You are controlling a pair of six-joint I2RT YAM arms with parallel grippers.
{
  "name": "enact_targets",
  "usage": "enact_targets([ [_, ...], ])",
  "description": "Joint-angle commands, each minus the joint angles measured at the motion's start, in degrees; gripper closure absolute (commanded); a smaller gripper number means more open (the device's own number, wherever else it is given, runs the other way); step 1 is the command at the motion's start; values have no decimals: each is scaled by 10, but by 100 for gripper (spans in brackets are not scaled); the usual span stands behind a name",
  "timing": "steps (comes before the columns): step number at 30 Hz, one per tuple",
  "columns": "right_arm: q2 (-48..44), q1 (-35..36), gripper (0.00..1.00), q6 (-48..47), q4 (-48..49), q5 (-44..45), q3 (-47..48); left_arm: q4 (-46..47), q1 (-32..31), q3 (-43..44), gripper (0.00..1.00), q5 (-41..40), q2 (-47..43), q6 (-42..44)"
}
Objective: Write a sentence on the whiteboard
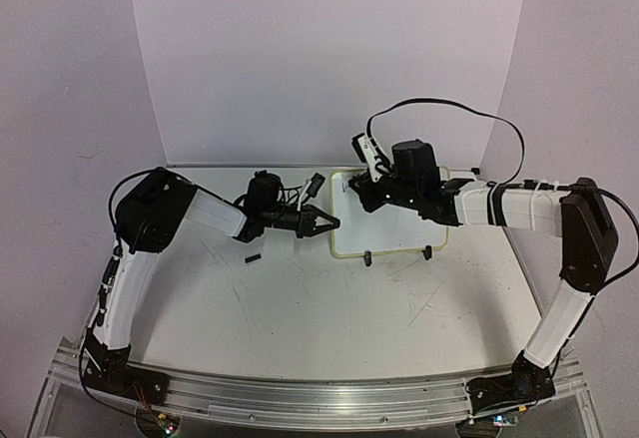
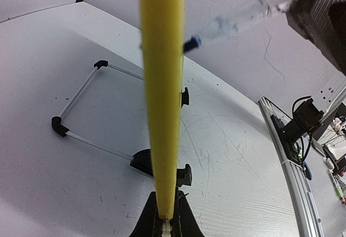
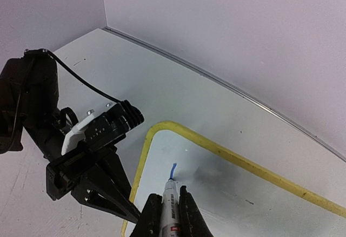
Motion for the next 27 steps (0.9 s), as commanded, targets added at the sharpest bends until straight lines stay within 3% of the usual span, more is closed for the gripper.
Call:
enact_targets([
  [1, -30, 4, 100, 11, 12, 11, -20, -70, -7, 4, 100, -16, -4, 45],
  [17, -59, 12, 100, 14, 22, 8, -3, -81, -9, 10, 100, -16, 0, 48],
  [27, -25, 9, 100, 9, 22, 16, 23, -85, -10, 14, 100, -15, 1, 51],
])
